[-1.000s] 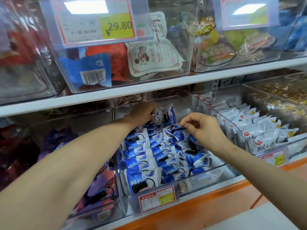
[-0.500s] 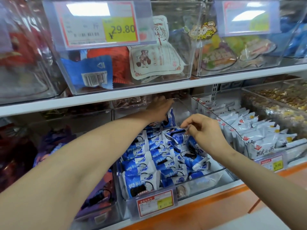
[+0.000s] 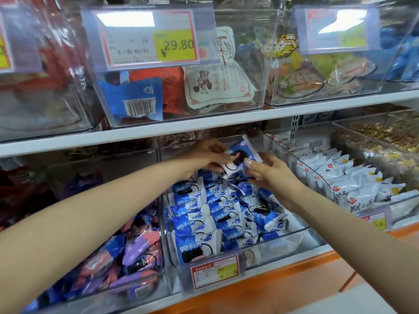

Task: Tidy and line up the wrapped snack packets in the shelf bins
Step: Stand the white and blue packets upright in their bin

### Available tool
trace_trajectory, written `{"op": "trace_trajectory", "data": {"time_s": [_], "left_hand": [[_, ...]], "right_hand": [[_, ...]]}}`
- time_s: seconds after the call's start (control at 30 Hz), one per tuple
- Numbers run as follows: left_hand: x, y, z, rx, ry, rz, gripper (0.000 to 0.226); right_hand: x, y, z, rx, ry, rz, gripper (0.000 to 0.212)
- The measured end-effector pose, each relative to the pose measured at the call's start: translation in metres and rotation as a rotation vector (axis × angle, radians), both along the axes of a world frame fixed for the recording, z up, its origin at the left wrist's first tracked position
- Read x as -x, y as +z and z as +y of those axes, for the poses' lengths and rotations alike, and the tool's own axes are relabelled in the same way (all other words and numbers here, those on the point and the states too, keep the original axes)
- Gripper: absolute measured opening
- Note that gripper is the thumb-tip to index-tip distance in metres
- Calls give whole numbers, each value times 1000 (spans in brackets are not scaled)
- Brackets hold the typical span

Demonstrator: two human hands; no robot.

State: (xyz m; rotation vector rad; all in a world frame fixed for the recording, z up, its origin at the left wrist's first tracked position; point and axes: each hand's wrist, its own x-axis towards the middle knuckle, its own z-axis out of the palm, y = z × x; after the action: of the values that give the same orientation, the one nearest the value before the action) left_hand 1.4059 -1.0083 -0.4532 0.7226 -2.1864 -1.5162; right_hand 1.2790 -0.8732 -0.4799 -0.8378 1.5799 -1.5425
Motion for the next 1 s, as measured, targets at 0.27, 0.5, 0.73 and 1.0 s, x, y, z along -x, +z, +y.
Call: {"op": "trace_trajectory", "data": {"time_s": [0.27,0.5,0.73,1.0], "left_hand": [[0,-20,-37,590,-51,-409,40],[27,-36,-50,1028,-143,-919,65],[30,-20,-61,1035,-12,-721,39],[27,-24,-63,1140,3,-665,16]], "right_hand": [[-4,18,-3,98,-239,356,28],[8,23,13,109,-307,593,19],[16,13,17,107,-284,679,21],[16,13,15,78,-269,706,26]]}}
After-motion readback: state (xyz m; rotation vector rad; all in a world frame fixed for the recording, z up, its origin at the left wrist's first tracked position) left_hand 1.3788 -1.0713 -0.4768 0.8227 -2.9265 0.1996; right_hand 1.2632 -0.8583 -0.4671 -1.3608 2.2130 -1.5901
